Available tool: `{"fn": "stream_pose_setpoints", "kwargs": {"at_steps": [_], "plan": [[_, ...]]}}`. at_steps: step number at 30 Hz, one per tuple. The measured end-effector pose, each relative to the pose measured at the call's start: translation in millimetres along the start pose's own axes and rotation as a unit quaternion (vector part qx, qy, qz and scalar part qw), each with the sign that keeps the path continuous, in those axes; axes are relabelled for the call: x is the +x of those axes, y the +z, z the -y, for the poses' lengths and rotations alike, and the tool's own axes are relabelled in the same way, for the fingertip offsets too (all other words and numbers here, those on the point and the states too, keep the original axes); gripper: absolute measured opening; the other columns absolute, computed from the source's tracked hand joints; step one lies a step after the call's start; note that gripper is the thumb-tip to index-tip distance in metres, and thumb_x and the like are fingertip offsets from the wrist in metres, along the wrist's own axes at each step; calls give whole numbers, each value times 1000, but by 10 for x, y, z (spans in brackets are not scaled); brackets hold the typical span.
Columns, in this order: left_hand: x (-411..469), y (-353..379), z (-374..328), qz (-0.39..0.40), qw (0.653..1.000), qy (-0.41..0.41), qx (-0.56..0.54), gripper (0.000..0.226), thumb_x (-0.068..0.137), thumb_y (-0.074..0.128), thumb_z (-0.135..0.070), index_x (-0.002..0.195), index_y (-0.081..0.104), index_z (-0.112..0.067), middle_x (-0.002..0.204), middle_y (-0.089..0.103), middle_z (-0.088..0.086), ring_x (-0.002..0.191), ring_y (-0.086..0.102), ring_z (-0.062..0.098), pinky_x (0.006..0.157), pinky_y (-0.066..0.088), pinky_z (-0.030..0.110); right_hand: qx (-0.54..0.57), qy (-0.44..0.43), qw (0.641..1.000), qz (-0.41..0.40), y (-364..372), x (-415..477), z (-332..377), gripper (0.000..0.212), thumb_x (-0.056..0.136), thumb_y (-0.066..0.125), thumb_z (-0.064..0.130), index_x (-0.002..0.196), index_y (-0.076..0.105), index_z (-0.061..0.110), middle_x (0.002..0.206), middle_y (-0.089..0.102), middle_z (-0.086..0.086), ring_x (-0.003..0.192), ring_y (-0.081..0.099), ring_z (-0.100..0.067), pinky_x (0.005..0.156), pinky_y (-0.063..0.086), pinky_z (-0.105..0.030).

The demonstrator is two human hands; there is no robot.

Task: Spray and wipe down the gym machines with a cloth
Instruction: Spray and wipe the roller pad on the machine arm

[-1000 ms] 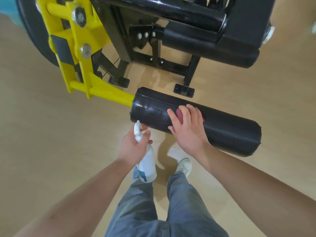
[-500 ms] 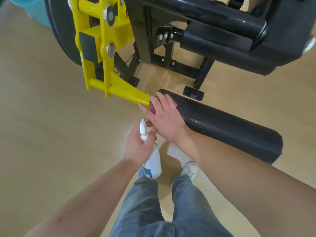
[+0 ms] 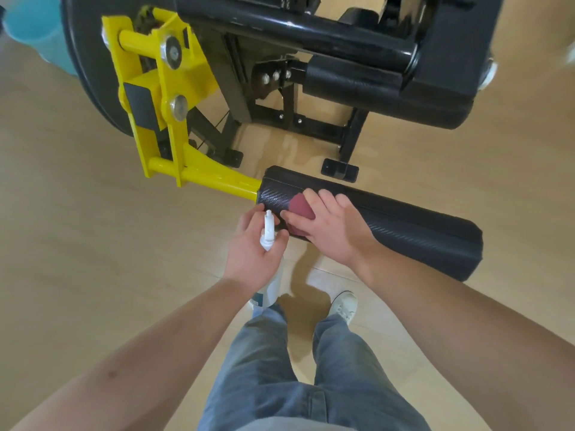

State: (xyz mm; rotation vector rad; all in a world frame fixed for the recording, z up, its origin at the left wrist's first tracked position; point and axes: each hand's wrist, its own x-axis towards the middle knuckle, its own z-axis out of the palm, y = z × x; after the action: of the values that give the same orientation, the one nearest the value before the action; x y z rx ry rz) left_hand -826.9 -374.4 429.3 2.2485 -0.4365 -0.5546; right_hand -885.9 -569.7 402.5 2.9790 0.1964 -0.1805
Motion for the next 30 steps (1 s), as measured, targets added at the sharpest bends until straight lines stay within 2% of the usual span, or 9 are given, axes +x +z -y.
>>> {"fn": "stream_pose_setpoints", "kwargs": {"at_steps": [4,6,10,15,18,21,25,28,30], "plan": [[-32,164,-227,34,999,17,17,22,96,65,-26,116,61,-18,142,49,-4,129,43,1,96,30,13,26,34,999,30,29,-450,-239,60,102,48,35,157,24,45,139,43,-15,107,48,-33,80,43,-42],[-59,280,-370,51,998,27,13,20,96,65,-25,115,60,-19,131,50,-15,120,44,-9,96,33,14,42,61,997,36,59,-733,-405,60,102,46,37,158,24,43,141,43,-17,111,49,-36,83,45,-45],[-125,565,-650,86,996,28,-3,21,97,64,-23,117,58,-22,114,45,-35,109,40,-28,86,31,-2,38,109,991,74,129,-1292,-693,68,101,51,39,158,14,43,141,39,-18,113,47,-38,86,44,-47],[-180,915,-960,107,994,11,-9,25,98,62,-28,123,58,-23,120,53,-22,116,49,0,100,40,25,38,183,979,85,203,-1986,-1071,66,96,59,43,155,30,40,136,48,-20,110,51,-40,85,46,-47],[-198,1059,-1067,127,992,10,-4,43,98,61,-31,138,53,-18,116,53,-27,116,52,4,105,43,31,20,220,972,81,274,-2335,-1267,63,94,64,43,151,38,36,131,50,-22,107,51,-40,82,47,-51],[-214,1141,-1111,141,990,1,-8,57,98,60,-35,150,43,-20,121,55,-20,122,56,11,109,44,36,41,254,964,63,334,-2415,-1294,54,99,56,43,149,38,34,132,49,-23,114,49,-43,85,47,-53],[-232,1154,-1098,140,990,-11,-25,70,92,58,-48,154,38,-24,123,57,-20,122,59,14,108,43,33,123,336,934,3,368,-2130,-1074,42,102,55,42,140,49,24,124,50,-27,125,46,-50,99,42,-61],[-234,1096,-1053,130,991,9,0,52,98,61,-33,146,46,-22,141,54,-6,131,50,14,102,36,23,133,350,927,-15,321,-1817,-903,44,101,53,42,142,47,25,124,50,-26,123,46,-50,108,31,-70],[-226,1002,-1021,123,992,11,21,37,99,62,-29,135,52,-22,157,42,0,139,42,12,94,32,12,146,297,943,-28,279,-1562,-747,45,100,55,41,142,45,28,128,49,-25,127,44,-49,110,26,-73]]}}
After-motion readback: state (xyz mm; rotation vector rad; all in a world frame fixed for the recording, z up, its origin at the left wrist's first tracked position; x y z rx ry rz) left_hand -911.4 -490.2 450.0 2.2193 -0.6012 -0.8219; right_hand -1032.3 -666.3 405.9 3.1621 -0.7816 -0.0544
